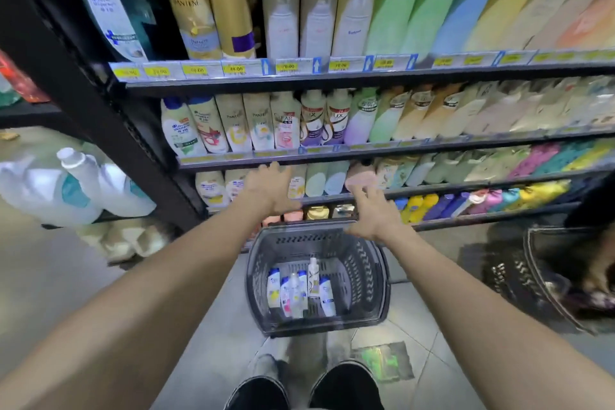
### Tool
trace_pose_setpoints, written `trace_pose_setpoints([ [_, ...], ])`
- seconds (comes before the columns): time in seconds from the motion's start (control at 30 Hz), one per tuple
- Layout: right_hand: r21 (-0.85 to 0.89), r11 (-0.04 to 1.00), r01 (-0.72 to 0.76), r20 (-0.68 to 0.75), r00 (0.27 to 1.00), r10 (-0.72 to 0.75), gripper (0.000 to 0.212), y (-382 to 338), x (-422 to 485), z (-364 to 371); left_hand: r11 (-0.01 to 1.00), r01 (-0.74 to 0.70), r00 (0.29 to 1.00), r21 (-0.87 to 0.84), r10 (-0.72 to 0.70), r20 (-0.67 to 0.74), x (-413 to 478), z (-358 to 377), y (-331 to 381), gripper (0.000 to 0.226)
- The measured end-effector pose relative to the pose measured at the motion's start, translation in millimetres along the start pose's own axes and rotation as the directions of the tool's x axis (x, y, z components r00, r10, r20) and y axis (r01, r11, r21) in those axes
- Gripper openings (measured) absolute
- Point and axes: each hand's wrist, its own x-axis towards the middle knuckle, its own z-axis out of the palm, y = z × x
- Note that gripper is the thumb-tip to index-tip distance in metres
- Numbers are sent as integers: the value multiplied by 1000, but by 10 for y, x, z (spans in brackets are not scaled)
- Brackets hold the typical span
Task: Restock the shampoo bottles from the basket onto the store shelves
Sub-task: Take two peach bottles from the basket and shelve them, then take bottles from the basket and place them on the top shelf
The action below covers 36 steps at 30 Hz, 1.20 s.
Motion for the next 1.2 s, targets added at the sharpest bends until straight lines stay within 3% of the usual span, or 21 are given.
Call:
trace_pose_setpoints([
  [0.43, 32, 994, 102, 240, 965, -107, 83, 655, 721, 1053, 959, 215, 946, -183, -158, 284, 395, 1235, 466, 72],
  [0.6, 145, 989, 8, 348, 936, -59, 85, 805, 834, 1646, 940, 265, 915, -215, -175, 363, 593, 1927, 620, 83],
  [0.93, 250, 944, -214, 500, 864, 64, 82, 1143, 1499, 3495, 930, 311, 814, -194, -155, 560, 1064, 3930, 732, 66],
  [1.03, 258, 935, -245, 513, 855, 83, 81, 1199, 1834, 4129, 939, 288, 811, -186, -136, 568, 1362, 4606, 805, 61],
  [1.2, 307, 914, -264, 504, 860, 79, 75, 1317, 2466, 5098, 926, 295, 856, -236, -146, 496, 2017, 5577, 945, 71],
])
